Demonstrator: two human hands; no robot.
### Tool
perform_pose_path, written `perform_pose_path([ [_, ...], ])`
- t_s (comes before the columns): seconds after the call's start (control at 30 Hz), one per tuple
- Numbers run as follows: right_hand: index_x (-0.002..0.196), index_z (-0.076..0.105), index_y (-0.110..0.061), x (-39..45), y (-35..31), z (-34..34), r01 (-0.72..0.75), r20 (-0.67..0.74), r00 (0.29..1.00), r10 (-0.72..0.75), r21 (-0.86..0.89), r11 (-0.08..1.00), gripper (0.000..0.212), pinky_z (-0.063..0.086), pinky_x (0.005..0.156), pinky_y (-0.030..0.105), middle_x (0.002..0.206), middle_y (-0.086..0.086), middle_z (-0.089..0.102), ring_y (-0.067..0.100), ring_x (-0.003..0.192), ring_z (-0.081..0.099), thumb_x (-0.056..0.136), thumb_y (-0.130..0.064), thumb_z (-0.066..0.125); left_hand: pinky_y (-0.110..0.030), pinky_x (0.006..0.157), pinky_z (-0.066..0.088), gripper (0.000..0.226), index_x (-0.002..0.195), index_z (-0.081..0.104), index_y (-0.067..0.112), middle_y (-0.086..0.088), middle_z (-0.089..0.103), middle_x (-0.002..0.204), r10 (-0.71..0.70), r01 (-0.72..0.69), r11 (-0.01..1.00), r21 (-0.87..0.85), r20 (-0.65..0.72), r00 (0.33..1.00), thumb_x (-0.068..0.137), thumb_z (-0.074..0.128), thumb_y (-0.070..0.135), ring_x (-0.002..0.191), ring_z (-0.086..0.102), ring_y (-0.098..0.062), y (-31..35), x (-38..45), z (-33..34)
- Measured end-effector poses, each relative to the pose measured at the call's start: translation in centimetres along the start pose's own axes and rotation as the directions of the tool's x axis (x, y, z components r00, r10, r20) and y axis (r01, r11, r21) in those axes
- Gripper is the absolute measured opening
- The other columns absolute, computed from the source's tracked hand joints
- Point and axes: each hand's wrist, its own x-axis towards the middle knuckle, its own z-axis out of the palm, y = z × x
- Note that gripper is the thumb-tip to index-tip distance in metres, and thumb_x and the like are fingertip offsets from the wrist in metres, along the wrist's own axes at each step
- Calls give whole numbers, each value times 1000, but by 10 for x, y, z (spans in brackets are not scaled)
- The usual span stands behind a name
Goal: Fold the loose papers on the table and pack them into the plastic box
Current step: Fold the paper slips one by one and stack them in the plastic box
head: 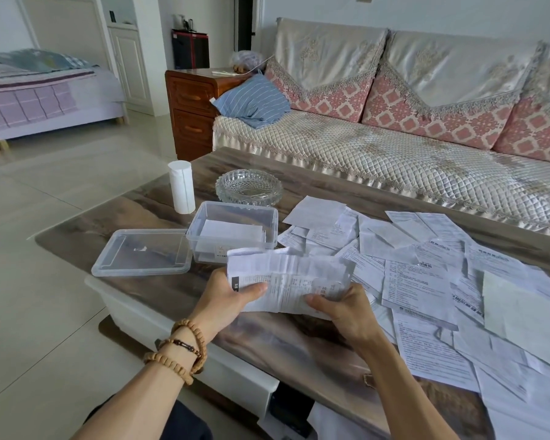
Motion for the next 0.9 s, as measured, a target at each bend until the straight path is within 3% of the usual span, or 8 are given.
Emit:
perform_pose_path([
  [0.1,94,74,0,-1,1,-1,-19,-9,1000,19,0,1000,19,58,86,41,93,12,76,27,92,73,75,2,79,-28,82,54,12,93,70,28,12,75,92,-6,6,1000,24,-30,1000,84,75,22,90,68,-4,1,0,1],
  [0.23,93,75,-4,-2,-3,0,-4,-68,998,4,3,1000,20,59,78,31,91,8,77,20,88,73,74,-1,81,-21,75,52,14,87,69,33,22,73,82,33,-30,998,48,-50,998,84,75,21,80,68,6,3,0,0],
  [0.4,87,74,-8,0,-3,2,0,-96,995,-5,-50,999,17,55,65,18,81,3,76,12,77,73,73,-1,81,-14,70,50,16,85,65,33,18,70,84,66,-60,994,92,-63,996,86,73,19,79,66,4,7,-1,1],
  [0.53,83,75,-8,0,-6,3,-21,-104,994,18,-32,999,12,57,65,22,81,5,76,14,76,73,75,-2,80,-24,65,55,15,79,62,31,12,69,81,74,-60,983,172,-76,994,87,71,23,75,64,-2,13,-3,1],
  [0.63,88,75,-4,0,-10,3,-71,-96,993,70,-9,997,14,60,70,28,86,8,77,21,81,74,75,-4,81,-17,53,53,6,90,64,25,7,69,86,48,-33,969,246,-56,997,89,70,26,76,64,-3,14,-5,-2],
  [0.77,83,74,-12,3,-10,-2,-164,-189,974,124,-215,963,12,60,70,33,80,3,75,21,77,71,75,-13,83,-12,49,50,17,106,67,17,2,69,93,-46,58,961,271,-49,998,90,68,22,79,64,-4,8,-9,-2],
  [0.83,89,71,-11,3,-9,-4,-220,-310,945,102,-373,902,15,57,73,37,80,0,71,20,77,66,77,-14,79,-19,57,56,18,107,66,14,0,70,98,-125,138,967,212,-76,989,90,68,20,82,67,-11,4,-13,1],
  [0.9,102,68,-10,-5,-8,-1,-223,-402,915,-26,-560,798,23,50,75,34,88,1,68,20,84,61,80,-14,67,-33,64,61,20,105,64,10,-6,70,98,-228,245,960,134,-129,965,87,70,17,82,70,-19,0,-16,7],
])
